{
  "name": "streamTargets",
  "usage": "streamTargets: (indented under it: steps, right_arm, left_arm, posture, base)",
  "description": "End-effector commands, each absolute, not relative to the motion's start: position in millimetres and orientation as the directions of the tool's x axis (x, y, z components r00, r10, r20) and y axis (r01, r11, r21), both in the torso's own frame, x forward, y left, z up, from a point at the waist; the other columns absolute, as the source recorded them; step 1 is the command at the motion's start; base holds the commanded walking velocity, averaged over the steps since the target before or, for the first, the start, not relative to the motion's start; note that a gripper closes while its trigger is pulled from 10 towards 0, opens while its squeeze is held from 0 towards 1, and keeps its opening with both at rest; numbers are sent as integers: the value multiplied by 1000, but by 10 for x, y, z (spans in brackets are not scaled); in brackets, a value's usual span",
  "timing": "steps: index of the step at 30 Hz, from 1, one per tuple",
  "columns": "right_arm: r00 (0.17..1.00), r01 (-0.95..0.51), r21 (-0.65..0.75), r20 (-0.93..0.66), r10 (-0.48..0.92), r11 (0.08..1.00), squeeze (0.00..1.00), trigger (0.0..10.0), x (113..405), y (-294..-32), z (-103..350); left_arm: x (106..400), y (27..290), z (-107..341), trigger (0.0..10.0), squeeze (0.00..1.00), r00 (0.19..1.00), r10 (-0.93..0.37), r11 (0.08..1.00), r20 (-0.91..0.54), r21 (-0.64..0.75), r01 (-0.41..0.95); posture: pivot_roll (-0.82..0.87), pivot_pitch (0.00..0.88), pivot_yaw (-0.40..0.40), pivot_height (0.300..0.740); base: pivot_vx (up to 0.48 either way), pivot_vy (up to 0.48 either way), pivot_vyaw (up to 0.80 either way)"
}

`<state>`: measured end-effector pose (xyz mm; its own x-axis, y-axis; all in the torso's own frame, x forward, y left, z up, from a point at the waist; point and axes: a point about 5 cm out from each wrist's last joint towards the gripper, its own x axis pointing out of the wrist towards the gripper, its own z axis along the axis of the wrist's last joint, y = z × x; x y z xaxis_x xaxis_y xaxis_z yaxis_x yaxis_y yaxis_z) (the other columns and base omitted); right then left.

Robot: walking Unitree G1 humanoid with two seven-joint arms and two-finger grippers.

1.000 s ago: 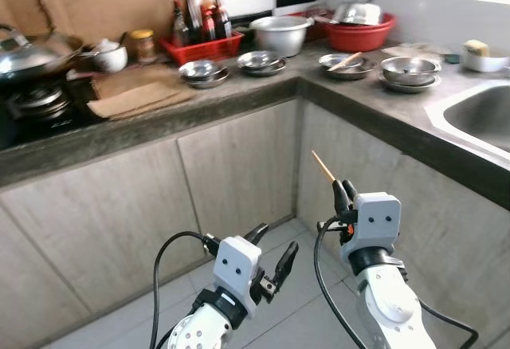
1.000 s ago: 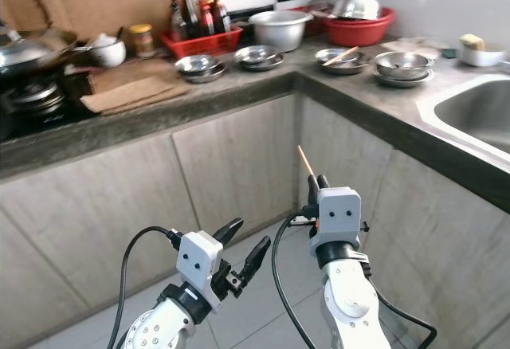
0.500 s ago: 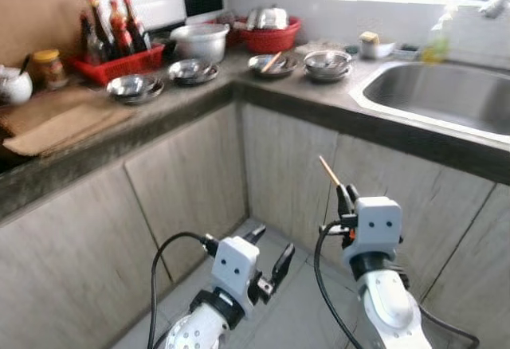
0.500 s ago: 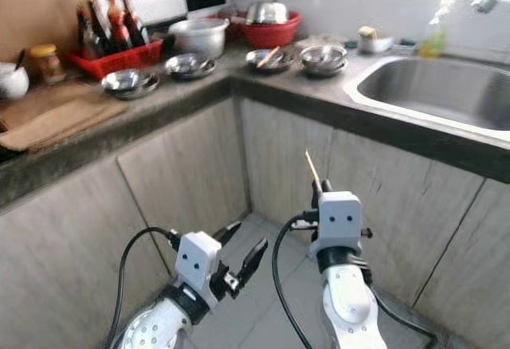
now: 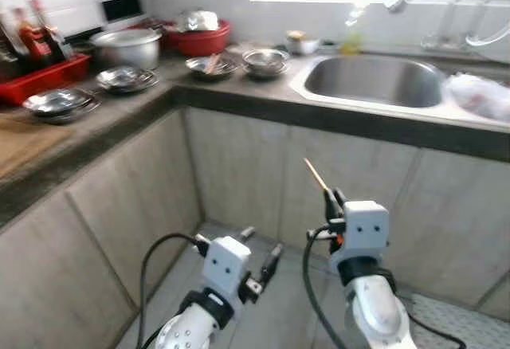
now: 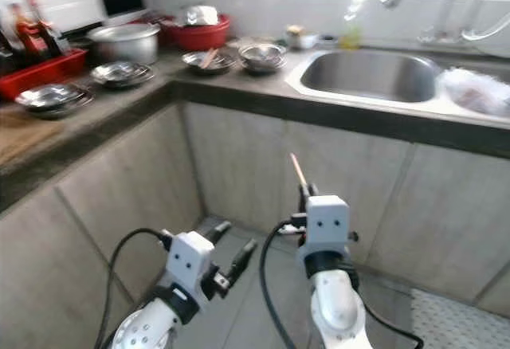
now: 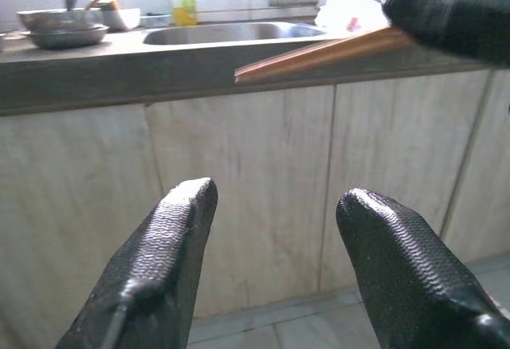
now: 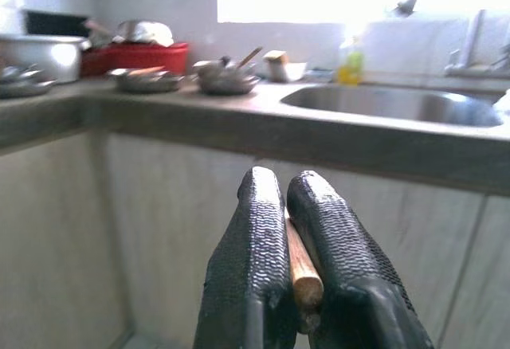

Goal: Kitchen organization

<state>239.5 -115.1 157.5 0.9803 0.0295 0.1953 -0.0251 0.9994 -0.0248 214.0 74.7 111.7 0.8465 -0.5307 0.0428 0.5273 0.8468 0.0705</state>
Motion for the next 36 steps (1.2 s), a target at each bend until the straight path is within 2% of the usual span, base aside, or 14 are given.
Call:
streamTargets:
  steps: [1, 5, 15, 21, 36]
  right_arm:
    - [972, 16, -38, 233, -6, 999, 0, 10000, 2445, -1244, 1680]
    - [954, 27, -61, 301, -8, 998, 0, 10000, 2525, -1276, 1844]
    - [933, 44, -102, 360, -5, 994, 0, 10000, 2665, -1360, 2037]
    - [931, 47, -95, 364, -9, 994, 0, 10000, 2701, -1390, 2078]
    - [894, 56, -121, 448, 4, 991, 0, 10000, 2831, -1449, 2352]
  left_arm:
    - [2183, 703, 1215, 10000, 0, 842, -534, 845, 81, 81, 528]
    - [2284, 723, 1332, 10000, 0, 855, -503, 864, 126, 69, 498]
    - [2398, 784, 1389, 10000, 0, 857, -496, 867, 141, 127, 481]
    - [2399, 779, 1394, 10000, 0, 854, -501, 865, 142, 128, 486]
    - [2420, 758, 1419, 10000, 0, 851, -502, 864, 154, 134, 485]
  posture:
    - [109, 19, 33, 740]
    - [110, 20, 33, 740]
    - [112, 19, 29, 740]
    - [108, 22, 32, 740]
    - [110, 15, 26, 740]
  base:
    - [0, 0, -800]
    - [233, 0, -709]
    - [427, 0, 0]
    - [480, 0, -773]
    - [480, 0, 0]
